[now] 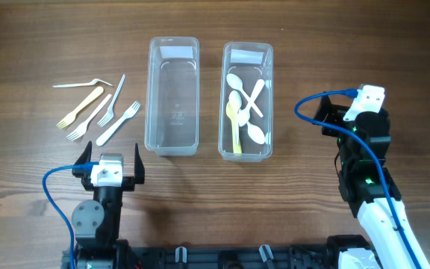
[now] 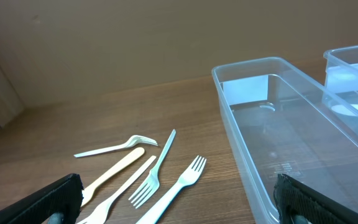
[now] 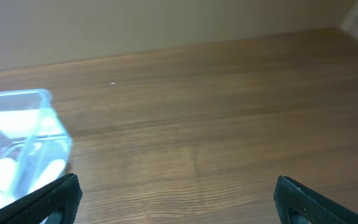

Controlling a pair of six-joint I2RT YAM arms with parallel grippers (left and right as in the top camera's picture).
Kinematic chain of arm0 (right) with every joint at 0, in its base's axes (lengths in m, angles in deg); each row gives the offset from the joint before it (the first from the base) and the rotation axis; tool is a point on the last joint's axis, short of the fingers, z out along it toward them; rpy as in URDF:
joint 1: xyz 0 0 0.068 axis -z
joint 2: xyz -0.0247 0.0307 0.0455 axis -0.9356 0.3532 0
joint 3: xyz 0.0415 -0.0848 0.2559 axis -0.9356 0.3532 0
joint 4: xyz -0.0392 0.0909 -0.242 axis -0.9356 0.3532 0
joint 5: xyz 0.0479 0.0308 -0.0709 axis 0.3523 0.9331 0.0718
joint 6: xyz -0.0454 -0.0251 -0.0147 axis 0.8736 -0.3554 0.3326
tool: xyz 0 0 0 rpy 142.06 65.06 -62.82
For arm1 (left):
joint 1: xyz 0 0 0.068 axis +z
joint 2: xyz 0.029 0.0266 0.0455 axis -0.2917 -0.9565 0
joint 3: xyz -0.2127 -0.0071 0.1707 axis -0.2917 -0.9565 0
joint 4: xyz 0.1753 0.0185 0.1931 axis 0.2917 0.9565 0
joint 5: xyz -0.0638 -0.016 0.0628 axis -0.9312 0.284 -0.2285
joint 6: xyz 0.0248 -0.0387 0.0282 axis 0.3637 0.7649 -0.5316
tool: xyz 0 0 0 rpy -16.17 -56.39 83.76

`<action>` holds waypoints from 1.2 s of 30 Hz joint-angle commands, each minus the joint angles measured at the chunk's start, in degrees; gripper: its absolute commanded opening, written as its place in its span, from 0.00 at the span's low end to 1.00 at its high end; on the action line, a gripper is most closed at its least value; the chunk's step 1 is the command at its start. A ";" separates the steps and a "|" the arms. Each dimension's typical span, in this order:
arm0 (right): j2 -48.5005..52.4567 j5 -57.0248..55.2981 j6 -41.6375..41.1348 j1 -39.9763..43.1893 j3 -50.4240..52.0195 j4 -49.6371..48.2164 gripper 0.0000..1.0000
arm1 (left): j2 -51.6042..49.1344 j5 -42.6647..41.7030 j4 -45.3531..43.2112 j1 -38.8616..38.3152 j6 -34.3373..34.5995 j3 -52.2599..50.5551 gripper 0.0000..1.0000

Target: Pack container

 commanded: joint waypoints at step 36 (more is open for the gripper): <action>-6.29 -0.24 -4.76 -0.13 -0.09 14.64 1.00 | 0.35 0.33 -0.24 -0.20 0.50 -0.33 1.00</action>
